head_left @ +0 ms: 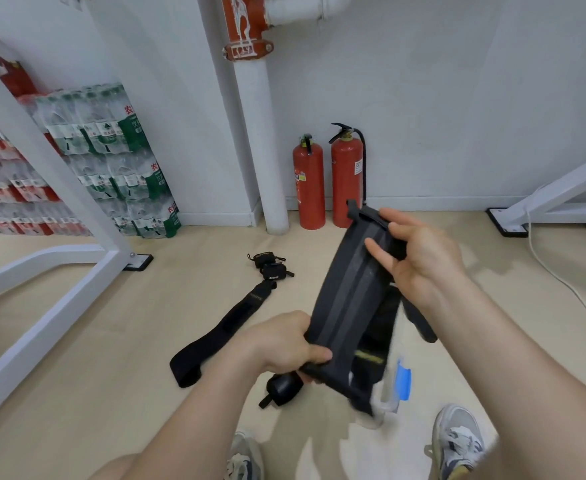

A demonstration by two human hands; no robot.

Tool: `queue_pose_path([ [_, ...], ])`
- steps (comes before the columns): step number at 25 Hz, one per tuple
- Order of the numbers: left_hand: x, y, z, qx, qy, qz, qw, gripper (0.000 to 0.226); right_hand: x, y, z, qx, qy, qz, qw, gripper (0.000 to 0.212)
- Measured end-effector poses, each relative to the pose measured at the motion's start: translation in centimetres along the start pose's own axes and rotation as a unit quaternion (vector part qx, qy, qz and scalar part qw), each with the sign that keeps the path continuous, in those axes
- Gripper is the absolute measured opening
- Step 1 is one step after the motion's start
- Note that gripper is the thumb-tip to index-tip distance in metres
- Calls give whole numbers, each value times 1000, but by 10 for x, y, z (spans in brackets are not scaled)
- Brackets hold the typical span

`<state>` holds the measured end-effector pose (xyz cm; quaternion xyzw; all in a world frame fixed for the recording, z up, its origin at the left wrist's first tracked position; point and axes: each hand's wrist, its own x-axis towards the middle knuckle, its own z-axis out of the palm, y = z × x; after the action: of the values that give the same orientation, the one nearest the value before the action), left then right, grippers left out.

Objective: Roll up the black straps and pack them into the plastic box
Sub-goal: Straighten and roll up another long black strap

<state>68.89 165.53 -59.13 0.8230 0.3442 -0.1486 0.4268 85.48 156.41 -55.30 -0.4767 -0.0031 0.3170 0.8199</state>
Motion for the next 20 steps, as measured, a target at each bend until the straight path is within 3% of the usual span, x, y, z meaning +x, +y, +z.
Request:
queue_pose_path([
  [3,-8,-4,-8,-98,-39,40,994,21,6,8,-2,-102,33,-41,993,32],
  [5,-19,-5,-22,-226,46,101,968,23,3,9,-1,-198,-20,-76,977,29],
  [6,-25,-4,-29,-289,94,125,944,21,-1,8,0,-254,-78,-90,960,38],
  [9,-32,-1,-40,-401,163,177,884,20,-14,11,1,-375,-263,-53,887,110],
  [11,-31,-1,-38,-401,189,186,877,22,-25,22,5,-375,-341,-10,862,130],
  [13,-28,0,-34,-393,203,190,877,24,-25,38,8,-350,-349,-20,869,129],
  [16,-29,3,-37,-418,214,195,861,32,-22,52,15,-309,-298,-59,901,121],
  [20,-43,-13,-53,-388,95,242,884,43,-21,52,18,-263,-272,-51,924,116],
])
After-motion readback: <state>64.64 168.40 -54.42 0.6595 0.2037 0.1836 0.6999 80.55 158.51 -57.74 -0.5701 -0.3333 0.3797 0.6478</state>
